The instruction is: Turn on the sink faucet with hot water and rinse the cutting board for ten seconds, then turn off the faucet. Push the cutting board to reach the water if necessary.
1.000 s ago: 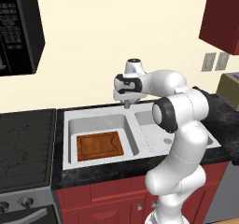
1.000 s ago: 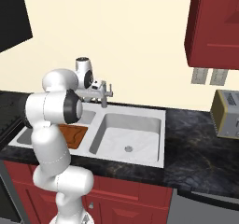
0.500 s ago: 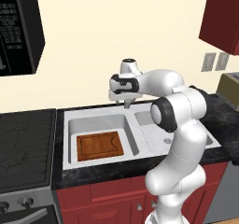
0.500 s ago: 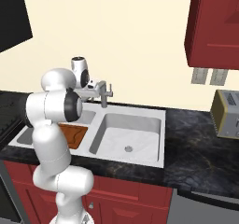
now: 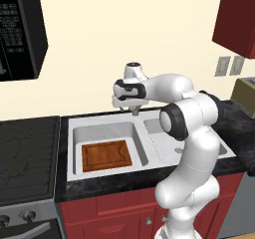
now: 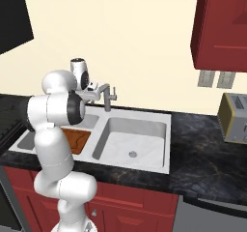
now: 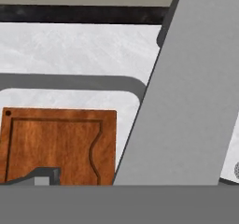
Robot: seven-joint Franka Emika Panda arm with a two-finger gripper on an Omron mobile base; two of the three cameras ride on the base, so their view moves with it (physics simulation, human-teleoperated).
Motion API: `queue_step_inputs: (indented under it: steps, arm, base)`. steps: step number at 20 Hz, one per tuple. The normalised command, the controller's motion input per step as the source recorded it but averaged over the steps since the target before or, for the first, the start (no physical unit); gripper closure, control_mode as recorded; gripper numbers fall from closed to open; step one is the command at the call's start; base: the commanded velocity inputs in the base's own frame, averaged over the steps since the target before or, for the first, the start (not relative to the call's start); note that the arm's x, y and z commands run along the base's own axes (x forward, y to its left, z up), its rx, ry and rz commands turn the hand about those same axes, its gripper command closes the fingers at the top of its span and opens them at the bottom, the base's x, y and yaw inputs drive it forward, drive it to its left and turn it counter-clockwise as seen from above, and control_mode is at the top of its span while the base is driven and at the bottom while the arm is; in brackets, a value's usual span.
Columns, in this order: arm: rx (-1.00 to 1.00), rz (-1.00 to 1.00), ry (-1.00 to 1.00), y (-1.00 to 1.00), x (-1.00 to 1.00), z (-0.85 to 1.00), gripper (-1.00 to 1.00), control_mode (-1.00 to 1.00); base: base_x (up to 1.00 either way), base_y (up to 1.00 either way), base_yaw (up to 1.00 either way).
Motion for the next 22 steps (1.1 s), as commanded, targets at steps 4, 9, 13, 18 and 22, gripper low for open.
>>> queue_step_inputs:
  steps: [4,9,13,18,22]
  arm:
    - [0.0,0.0,0.0,0.27,0.05,0.0,-1.0,-1.0]
    - [0.0,0.0,0.0,0.25,0.03,0.0,-1.0,-1.0]
    - [0.0,0.0,0.0,0.22,0.06,0.0,-1.0,-1.0]
    - [0.0,0.0,0.0,0.2,0.1,0.0,-1.0,-1.0]
    - [0.0,0.0,0.0,0.2,0.13,0.0,-1.0,-1.0]
  base:
    - [0.0,0.0,0.0]
    - [0.0,0.0,0.0]
    - [0.0,0.0,0.0]
    - [0.0,0.0,0.0]
    - [0.0,0.0,0.0]
